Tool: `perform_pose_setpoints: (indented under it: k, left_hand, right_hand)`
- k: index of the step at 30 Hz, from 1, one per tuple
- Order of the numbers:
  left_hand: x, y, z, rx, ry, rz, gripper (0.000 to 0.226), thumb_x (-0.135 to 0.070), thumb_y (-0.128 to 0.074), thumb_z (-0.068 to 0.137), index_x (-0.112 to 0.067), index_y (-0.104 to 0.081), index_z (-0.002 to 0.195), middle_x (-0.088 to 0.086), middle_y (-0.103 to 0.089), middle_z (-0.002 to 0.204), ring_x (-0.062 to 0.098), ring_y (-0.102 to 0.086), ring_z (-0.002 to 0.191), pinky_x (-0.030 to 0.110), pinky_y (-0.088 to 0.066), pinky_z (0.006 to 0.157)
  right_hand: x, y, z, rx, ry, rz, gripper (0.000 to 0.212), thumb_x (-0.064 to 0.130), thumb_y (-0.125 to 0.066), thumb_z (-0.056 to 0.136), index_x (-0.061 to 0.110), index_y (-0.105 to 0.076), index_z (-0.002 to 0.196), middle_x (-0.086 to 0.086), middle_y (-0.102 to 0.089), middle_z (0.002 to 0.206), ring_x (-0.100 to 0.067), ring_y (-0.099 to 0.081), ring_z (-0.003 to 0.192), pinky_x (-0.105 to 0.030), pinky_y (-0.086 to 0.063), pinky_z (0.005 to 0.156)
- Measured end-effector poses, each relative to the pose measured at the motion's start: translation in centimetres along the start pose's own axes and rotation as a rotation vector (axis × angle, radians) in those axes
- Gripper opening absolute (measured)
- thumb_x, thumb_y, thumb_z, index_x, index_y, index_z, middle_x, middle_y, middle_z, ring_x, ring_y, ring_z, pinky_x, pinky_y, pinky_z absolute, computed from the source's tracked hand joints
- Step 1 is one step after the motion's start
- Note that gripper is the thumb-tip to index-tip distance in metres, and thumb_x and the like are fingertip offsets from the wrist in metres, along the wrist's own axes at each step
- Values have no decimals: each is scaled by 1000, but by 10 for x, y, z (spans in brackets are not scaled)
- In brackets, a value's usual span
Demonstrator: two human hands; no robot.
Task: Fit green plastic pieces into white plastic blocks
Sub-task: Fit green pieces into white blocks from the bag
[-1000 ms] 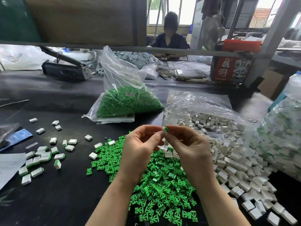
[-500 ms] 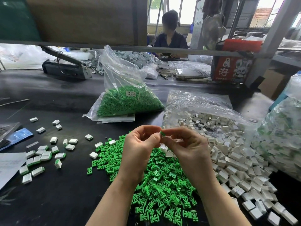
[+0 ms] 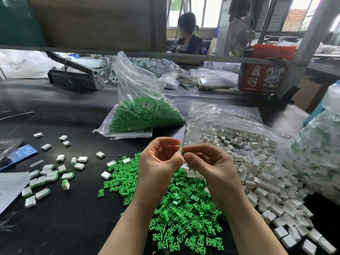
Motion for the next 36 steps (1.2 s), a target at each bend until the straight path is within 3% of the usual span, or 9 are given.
perform_pose_setpoints:
  k: [4, 10, 17, 26, 36]
  left_hand:
    - [-3, -2, -1, 23, -31, 38, 22, -9, -71, 72, -25, -73, 87, 0, -73, 79, 8, -68, 75, 17, -52, 67]
    - [-7, 1, 0, 41, -63, 85, 22, -20, -74, 70, -21, -72, 91, 5, -74, 85, 13, -70, 79, 21, -54, 70]
    - [-8, 1, 0, 62, -75, 110, 22, -26, -74, 70, -21, -72, 91, 6, -74, 86, 16, -70, 80, 23, -54, 72]
    - [-5, 1, 1, 71, -85, 140, 16, -15, -72, 74, -19, -71, 89, 6, -74, 84, 15, -69, 77, 24, -53, 71]
    - [-7, 0, 1, 98, -79, 88, 18, -23, -73, 71, -19, -73, 88, 5, -74, 84, 14, -69, 77, 23, -53, 70]
  right_hand:
    - [-2, 2, 1, 7, -26, 22, 14, 19, -78, 75, 17, -75, 89, -8, -74, 89, -19, -68, 84, -29, -55, 79]
    - [-1, 2, 0, 17, -38, 54, 19, 16, -77, 74, 16, -76, 93, -7, -75, 91, -15, -70, 83, -21, -54, 75]
    - [-1, 5, 1, 7, -51, 47, 29, 18, -78, 71, 9, -73, 98, -10, -75, 93, -18, -70, 86, -24, -54, 77]
    - [3, 2, 0, 24, -22, 27, 21, 17, -78, 71, 19, -76, 92, -7, -75, 92, -17, -71, 85, -23, -55, 77]
    - [5, 3, 0, 46, 0, 4, 23, 19, -77, 74, 23, -77, 96, -5, -76, 94, -15, -72, 87, -20, -54, 77]
Point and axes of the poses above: each hand's wrist, its own z-axis towards the middle knuckle, its own y-axis out of the back of the hand, x = y × z, the point moved 6 cm from there along z, towards the middle knuckle
